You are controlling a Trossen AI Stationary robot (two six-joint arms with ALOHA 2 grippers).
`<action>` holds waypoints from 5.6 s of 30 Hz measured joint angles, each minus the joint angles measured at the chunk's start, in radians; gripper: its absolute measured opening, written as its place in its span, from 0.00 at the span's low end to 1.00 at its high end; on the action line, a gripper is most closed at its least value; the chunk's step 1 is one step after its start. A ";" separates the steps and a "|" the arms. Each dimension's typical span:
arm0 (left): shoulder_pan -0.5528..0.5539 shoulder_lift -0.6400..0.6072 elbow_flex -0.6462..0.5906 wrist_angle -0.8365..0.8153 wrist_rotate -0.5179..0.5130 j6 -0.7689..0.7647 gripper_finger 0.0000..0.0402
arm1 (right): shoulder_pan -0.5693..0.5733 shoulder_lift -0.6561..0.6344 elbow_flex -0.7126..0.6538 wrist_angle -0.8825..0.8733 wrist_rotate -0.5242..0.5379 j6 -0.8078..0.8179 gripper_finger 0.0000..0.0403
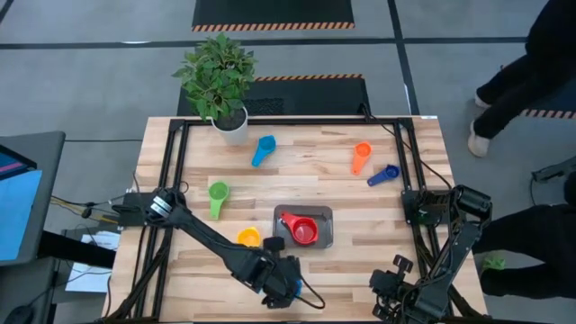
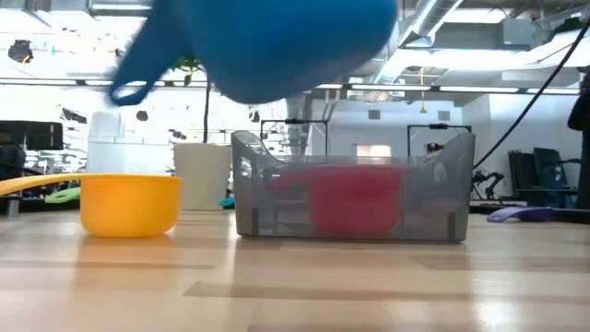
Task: Nest measuring cups in basket
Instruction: Stack the blue measuring cup on top of the red measuring cup into the black bin, then stack the yellow measuring cup on top of the blue measuring cup into the black bin
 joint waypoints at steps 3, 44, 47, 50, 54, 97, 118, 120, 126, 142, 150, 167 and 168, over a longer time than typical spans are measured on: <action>0.035 0.000 0.052 -0.103 -0.105 0.126 0.00 | 0.000 0.000 0.000 0.001 0.000 0.000 0.16; 0.342 0.010 -0.050 0.084 0.008 0.648 0.06 | -0.008 0.000 0.000 0.023 0.050 0.003 0.16; 0.348 0.011 -0.060 0.090 0.038 0.627 0.09 | -0.015 0.000 0.000 0.023 0.050 0.003 0.16; 0.347 0.010 -0.060 0.106 0.045 0.611 0.13 | -0.016 0.000 0.000 0.023 0.050 0.003 0.16; 0.347 0.010 -0.060 0.100 0.062 0.589 0.18 | -0.021 0.000 0.000 0.024 0.050 0.003 0.16; 0.124 -0.988 -1.259 0.551 0.062 -0.333 0.30 | -0.231 0.000 0.000 -0.078 0.101 -0.151 0.16; 0.172 -0.526 -1.087 0.545 0.136 -0.218 0.41 | -0.141 0.000 0.000 -0.162 0.068 -0.063 0.16; 0.173 -0.495 -1.074 0.546 0.138 -0.217 0.40 | -0.137 0.000 0.000 -0.174 0.047 -0.034 0.16; 0.190 -0.453 -1.059 0.549 0.189 -0.213 0.24 | -0.089 0.000 0.000 -0.311 -0.056 0.194 0.16; 0.214 -0.458 -0.613 0.139 0.056 0.135 0.01 | 0.041 0.000 0.000 -0.422 -0.054 0.557 0.16; 0.305 -0.447 -0.532 0.385 -0.019 0.562 0.00 | 0.061 0.000 0.000 -0.426 -0.051 0.560 0.16; 0.393 -0.237 -0.474 0.625 0.150 0.873 0.00 | 0.060 0.000 0.000 -0.417 -0.047 0.554 0.16; 0.394 -0.223 -0.464 0.616 0.150 0.900 0.00 | 0.060 0.000 0.000 -0.417 -0.047 0.554 0.16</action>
